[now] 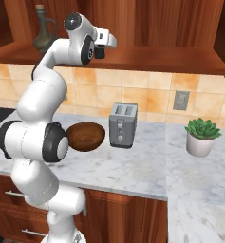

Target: Retrieve the bottle and the shaker from the cabinet and place them next to the mixing bowl on the counter. Then add garlic from the fridge to the mixing bowl.

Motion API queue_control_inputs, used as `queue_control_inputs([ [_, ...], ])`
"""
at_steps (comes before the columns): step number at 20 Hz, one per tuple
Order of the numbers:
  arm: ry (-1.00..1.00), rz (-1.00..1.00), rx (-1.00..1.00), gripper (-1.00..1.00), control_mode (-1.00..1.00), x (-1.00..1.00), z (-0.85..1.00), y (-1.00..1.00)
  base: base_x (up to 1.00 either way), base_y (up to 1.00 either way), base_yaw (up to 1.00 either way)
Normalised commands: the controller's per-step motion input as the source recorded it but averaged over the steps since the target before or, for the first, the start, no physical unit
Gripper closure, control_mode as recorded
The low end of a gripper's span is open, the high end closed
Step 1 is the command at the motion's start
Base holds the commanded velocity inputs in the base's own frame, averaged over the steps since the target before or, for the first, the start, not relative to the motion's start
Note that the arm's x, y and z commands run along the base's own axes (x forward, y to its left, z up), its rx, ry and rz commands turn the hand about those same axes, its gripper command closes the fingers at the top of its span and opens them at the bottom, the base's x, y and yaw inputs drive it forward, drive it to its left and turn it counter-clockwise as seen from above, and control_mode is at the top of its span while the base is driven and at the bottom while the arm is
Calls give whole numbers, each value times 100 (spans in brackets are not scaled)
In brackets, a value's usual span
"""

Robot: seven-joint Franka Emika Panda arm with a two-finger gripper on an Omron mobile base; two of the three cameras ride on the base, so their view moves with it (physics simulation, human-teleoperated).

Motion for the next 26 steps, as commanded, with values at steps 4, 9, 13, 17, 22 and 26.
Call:
queue_control_inputs([
  [4, -1, 0, 0, 100, -100, -4, 0, 0, 0, 0, 0],
  [9, -8, 8, 0, 100, -100, -62, -6, 4, 0, 0, 0],
  [13, -6, 15, 0, 100, -100, -100, -21, 0, 0, 0, 0],
  [17, -1, 22, 0, 100, -100, -100, -29, -1, 0, 0, 0],
  [22, 0, 25, -1, 100, -100, -100, -50, -5, 0, 0, 0],
  [26, 2, 25, -1, 100, -100, -95, -67, -16, 0, 0, 0],
])
